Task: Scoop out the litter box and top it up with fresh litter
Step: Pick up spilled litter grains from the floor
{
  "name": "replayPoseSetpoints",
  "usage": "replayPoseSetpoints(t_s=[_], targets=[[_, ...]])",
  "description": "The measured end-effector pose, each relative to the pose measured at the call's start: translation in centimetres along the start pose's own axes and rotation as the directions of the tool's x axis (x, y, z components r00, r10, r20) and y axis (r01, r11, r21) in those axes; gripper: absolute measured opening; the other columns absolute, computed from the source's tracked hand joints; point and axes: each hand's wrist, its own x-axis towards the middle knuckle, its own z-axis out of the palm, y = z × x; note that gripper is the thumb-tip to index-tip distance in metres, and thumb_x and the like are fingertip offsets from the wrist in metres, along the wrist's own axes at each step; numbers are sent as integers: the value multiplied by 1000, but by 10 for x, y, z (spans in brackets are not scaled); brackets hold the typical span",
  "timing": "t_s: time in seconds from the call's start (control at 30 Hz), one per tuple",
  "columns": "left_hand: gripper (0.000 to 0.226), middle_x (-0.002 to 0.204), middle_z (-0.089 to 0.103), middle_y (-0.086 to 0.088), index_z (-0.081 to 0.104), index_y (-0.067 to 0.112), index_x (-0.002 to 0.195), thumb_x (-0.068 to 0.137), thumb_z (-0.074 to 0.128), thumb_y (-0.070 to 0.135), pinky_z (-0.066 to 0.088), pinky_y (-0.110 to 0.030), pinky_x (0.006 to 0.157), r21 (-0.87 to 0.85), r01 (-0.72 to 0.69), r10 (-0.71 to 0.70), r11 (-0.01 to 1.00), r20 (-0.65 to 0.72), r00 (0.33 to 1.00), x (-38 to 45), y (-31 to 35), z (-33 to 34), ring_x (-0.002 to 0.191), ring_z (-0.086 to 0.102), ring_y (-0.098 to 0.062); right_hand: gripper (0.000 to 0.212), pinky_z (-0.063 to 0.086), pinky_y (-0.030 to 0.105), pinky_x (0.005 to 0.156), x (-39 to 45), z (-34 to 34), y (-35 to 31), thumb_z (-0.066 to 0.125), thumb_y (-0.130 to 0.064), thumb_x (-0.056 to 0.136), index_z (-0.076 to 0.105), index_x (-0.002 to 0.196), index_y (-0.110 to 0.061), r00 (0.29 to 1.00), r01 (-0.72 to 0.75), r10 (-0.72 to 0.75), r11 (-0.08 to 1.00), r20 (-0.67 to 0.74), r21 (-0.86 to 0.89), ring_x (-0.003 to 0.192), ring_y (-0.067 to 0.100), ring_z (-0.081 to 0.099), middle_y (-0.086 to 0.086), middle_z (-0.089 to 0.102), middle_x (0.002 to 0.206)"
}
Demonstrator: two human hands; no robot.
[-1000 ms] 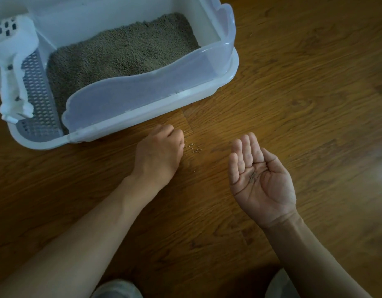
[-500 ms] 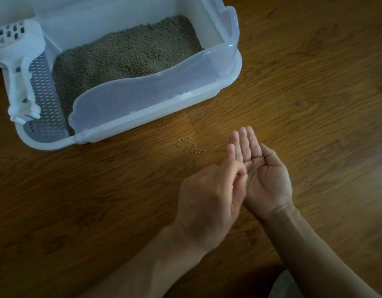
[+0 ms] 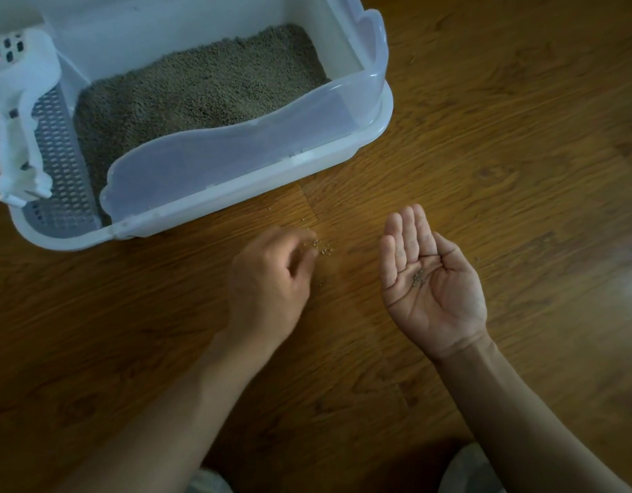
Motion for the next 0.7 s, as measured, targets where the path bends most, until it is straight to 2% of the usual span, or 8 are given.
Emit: replayPoseSetpoints(t_s=[0.07, 0.17, 0.27, 0.4, 0.5, 0.57, 0.63, 0.7], targets=[[24, 82, 52, 12, 73, 15, 107, 86, 74, 25, 32, -10, 57, 92, 35, -40, 995, 56, 998, 6, -12, 1, 65, 44, 1, 59, 45, 47, 104, 1, -2, 0, 22, -31, 103, 63, 122, 7, 1000, 1, -1, 1000, 3, 4, 122, 35, 59, 24, 66, 121], [23, 84, 52, 12, 74, 17, 105, 84, 77, 28, 37, -14, 56, 160, 11, -29, 987, 110, 993, 12, -15, 2, 70, 50, -6, 56, 46, 47, 103, 2, -5, -3, 24, -29, 102, 64, 122, 6, 1000, 5, -5, 1000, 12, 17, 122, 34, 59, 24, 66, 121], [21, 84, 51, 12, 75, 18, 102, 83, 78, 28, 31, -12, 57, 191, -13, -13, 982, 136, 991, 14, -14, 6, 73, 50, -6, 53, 48, 48, 100, 2, -8, -5, 27, -27, 101, 65, 120, 5, 1000, 16, -16, 999, 3, 34, 120, 34, 61, 22, 67, 119], [9, 82, 52, 11, 74, 19, 92, 85, 76, 25, 33, -16, 57, 205, -26, -5, 978, 147, 989, 15, -16, 12, 75, 51, -8, 53, 50, 48, 98, 0, -11, -9, 27, -27, 102, 66, 119, 4, 1000, 19, -19, 998, -8, 61, 118, 34, 62, 22, 68, 118], [7, 82, 56, 9, 69, 19, 84, 88, 71, 23, 39, -19, 57, 196, -61, 27, 979, 172, 985, 18, -18, 14, 76, 54, -10, 53, 51, 48, 97, 0, -13, -9, 27, -27, 102, 66, 119, 4, 1000, 26, -25, 998, -15, 62, 117, 34, 63, 21, 69, 117], [9, 85, 57, 8, 65, 20, 85, 92, 65, 26, 45, -22, 58, 212, -93, 53, 973, 188, 981, 19, -18, 15, 79, 56, -11, 53, 52, 48, 95, 0, -13, -8, 27, -27, 102, 67, 117, 4, 999, 34, -32, 997, -26, 67, 116, 33, 64, 20, 69, 116], [10, 87, 58, 7, 63, 19, 89, 95, 60, 27, 50, -26, 60, 178, -96, 71, 979, 144, 987, 18, -15, 13, 80, 56, -11, 52, 55, 48, 91, 0, -12, -7, 28, -26, 102, 69, 115, 3, 999, 44, -41, 996, -31, 77, 112, 32, 66, 19, 71, 114], [11, 87, 59, 5, 63, 14, 93, 96, 59, 25, 50, -26, 61, 66, -89, 87, 994, 29, 996, 12, -4, 7, 78, 55, -10, 51, 57, 47, 88, 2, -9, -6, 29, -26, 102, 70, 112, 3, 998, 61, -59, 995, -32, 78, 109, 32, 67, 18, 72, 111]])
